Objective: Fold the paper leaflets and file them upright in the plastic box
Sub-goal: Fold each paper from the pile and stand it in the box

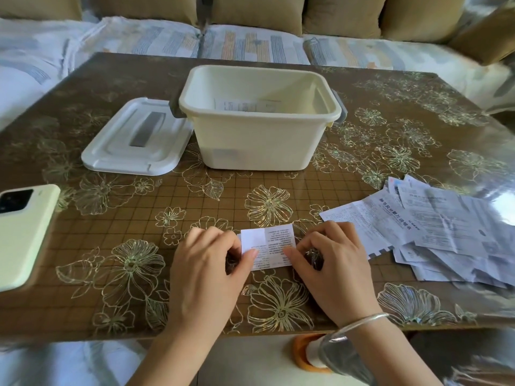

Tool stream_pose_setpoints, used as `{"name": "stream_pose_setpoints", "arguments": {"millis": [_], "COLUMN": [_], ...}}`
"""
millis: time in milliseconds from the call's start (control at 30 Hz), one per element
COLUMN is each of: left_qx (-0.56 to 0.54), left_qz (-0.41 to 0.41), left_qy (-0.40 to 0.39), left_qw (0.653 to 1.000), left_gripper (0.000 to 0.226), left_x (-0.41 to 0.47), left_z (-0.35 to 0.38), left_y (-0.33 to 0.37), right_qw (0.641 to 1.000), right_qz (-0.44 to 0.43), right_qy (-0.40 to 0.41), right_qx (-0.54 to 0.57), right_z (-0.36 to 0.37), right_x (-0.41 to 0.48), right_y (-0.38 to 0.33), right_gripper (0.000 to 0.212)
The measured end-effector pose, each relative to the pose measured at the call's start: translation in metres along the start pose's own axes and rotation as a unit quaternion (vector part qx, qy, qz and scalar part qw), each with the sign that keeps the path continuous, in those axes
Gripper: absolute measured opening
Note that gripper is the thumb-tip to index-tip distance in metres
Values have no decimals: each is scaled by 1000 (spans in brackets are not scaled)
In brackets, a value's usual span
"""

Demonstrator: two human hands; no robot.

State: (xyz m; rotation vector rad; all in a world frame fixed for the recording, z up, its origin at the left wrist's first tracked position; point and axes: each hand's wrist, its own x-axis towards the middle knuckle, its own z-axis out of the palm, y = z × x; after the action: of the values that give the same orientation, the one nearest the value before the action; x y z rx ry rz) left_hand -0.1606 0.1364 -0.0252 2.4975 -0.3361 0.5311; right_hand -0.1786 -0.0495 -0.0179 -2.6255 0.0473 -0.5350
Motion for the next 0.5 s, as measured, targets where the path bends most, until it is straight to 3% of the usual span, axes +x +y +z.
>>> {"name": "stream_pose_setpoints", "arguments": {"millis": [267, 400, 500], "left_qx": [27, 11, 23], "left_qz": [6, -22, 32], "left_qy": [-12, -10, -21], "left_qw": [1000, 1000, 999], "left_gripper": [23, 59, 39], "left_x": [1, 2, 1], "left_z": [0, -3, 0], "left_y": [3, 8, 13], "right_qw": [995, 986, 982], "right_qz": [45, 98, 138], "right_qy": [-36, -102, -120], "right_qx": [-85, -83, -51], "right_z": [-6, -12, -19], "right_x": [2, 7, 12], "right_y": [-24, -35, -38], "right_gripper": [23, 23, 24]}}
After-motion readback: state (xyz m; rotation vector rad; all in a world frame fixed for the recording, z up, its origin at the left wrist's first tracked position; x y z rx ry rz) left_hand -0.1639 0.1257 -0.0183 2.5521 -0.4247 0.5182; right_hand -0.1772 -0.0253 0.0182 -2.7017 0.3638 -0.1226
